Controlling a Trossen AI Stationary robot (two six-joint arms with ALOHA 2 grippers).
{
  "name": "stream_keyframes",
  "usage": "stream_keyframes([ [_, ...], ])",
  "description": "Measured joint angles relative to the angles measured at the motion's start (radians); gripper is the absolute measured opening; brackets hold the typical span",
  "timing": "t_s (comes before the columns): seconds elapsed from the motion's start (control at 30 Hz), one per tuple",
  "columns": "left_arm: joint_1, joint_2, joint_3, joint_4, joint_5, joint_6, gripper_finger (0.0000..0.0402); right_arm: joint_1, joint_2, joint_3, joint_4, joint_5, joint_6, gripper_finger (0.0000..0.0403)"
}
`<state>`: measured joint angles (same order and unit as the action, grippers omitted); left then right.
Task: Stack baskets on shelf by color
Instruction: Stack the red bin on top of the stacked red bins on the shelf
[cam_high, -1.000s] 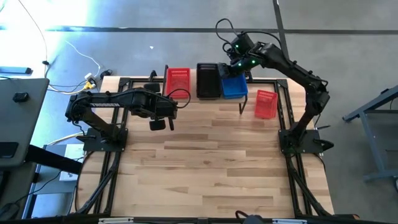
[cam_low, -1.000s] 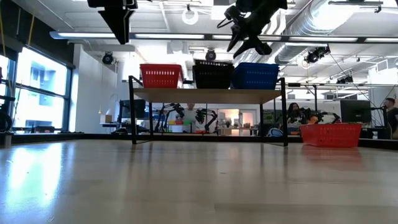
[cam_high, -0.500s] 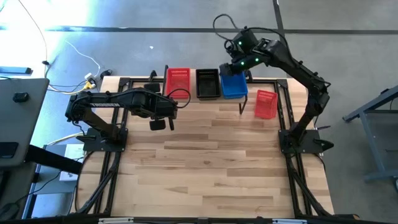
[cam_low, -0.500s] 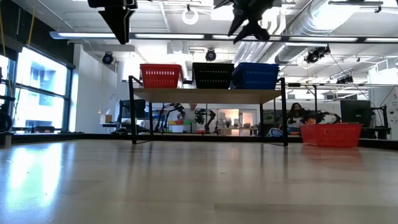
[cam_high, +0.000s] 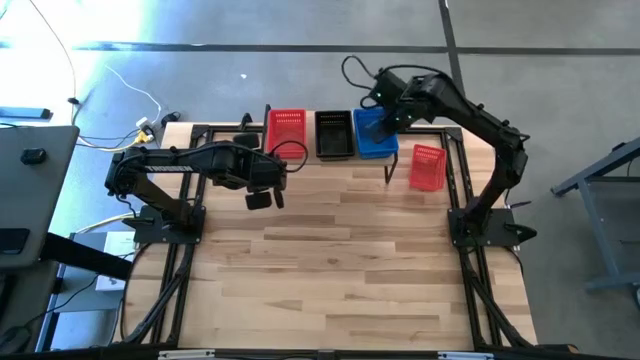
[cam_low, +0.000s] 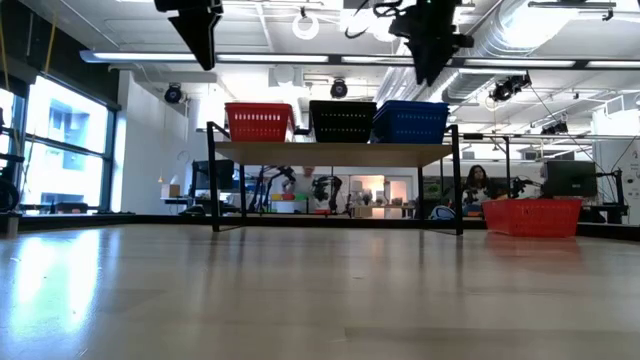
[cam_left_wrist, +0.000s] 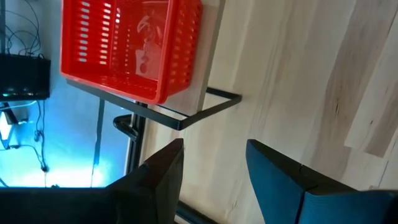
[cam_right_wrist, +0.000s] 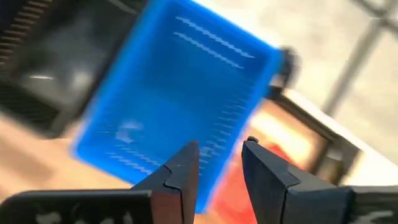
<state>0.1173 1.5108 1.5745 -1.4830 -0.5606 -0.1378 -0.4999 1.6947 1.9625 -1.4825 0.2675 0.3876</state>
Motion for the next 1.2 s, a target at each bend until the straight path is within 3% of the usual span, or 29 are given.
stream_keyframes([
  [0.23,0.000,0.000,0.000,0.004,0.000,-0.045,0.0163,0.010,-0.006,-0.010,-0.083,0.198,0.081,0.0107],
  [0.57,0.005,0.000,0.000,0.009,0.004,-0.054,0.0163,-0.043,-0.125,-0.217,-0.084,0.249,0.145,0.0107],
  [0.93,0.034,0.000,0.000,0.047,0.010,-0.061,0.0163,-0.218,-0.306,-0.496,0.040,0.126,0.184,0.0107],
  [1.2,0.071,0.000,0.000,0.078,0.010,-0.061,0.0163,-0.357,-0.340,-0.672,0.141,0.002,0.191,0.0107],
])
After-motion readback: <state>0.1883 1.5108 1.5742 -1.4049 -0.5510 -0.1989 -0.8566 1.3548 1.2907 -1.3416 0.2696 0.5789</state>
